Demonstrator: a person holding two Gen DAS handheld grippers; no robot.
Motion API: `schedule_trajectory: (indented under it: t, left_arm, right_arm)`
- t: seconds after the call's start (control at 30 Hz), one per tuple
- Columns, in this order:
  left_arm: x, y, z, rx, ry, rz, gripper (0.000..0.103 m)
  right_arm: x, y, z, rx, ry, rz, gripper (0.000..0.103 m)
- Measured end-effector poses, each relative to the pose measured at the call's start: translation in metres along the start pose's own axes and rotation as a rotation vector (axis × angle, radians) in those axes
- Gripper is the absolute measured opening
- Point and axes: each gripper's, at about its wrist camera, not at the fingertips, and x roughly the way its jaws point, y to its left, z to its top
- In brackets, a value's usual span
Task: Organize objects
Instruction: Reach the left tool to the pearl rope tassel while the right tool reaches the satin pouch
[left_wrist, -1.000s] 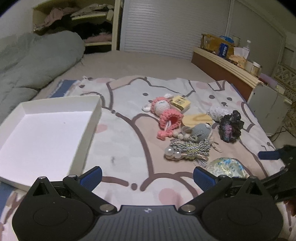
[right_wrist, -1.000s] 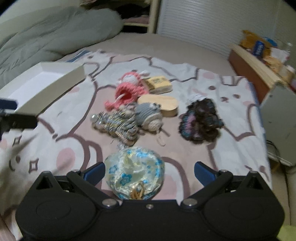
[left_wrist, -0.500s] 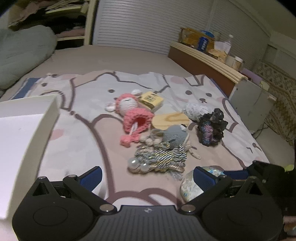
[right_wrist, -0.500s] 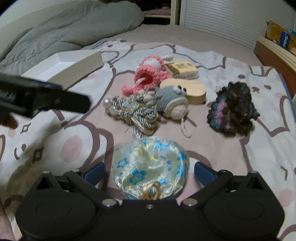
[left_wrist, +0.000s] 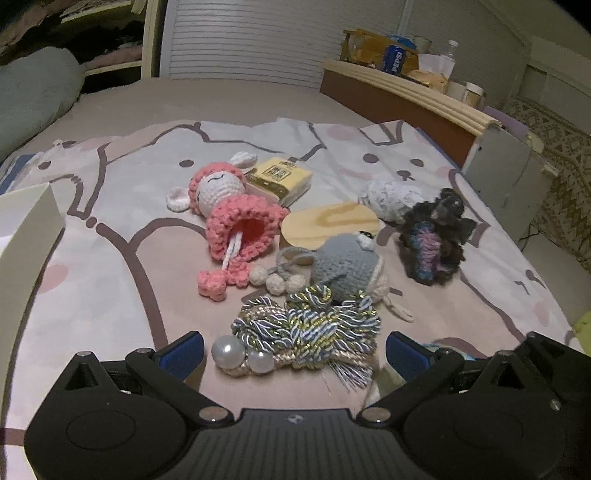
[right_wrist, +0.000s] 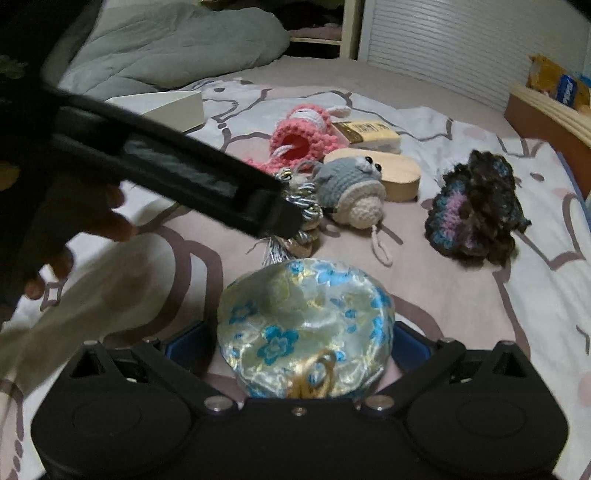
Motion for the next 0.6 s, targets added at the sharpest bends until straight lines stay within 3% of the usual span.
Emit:
schedule_trajectory:
  t: [0.3,0.47,0.6]
  left_arm:
    - [0.023,0.001,0.000,0.001,0.043,-0.004,0.103]
    - [0.024,0.001,0.003,-0.015,0.054,0.002,0.103]
    - [0.021,0.004,0.000,-0.030,0.037,-0.015,0.102]
  right_arm:
    - [0.000,-0.011,0.010,0.011,0.050,0.049,0.101]
    - [-0.007,-0.020,0.014,0.061,0.061,0.080,0.086]
    - [-0.009,-0.019,0.016,0.050,0.060,0.071,0.085]
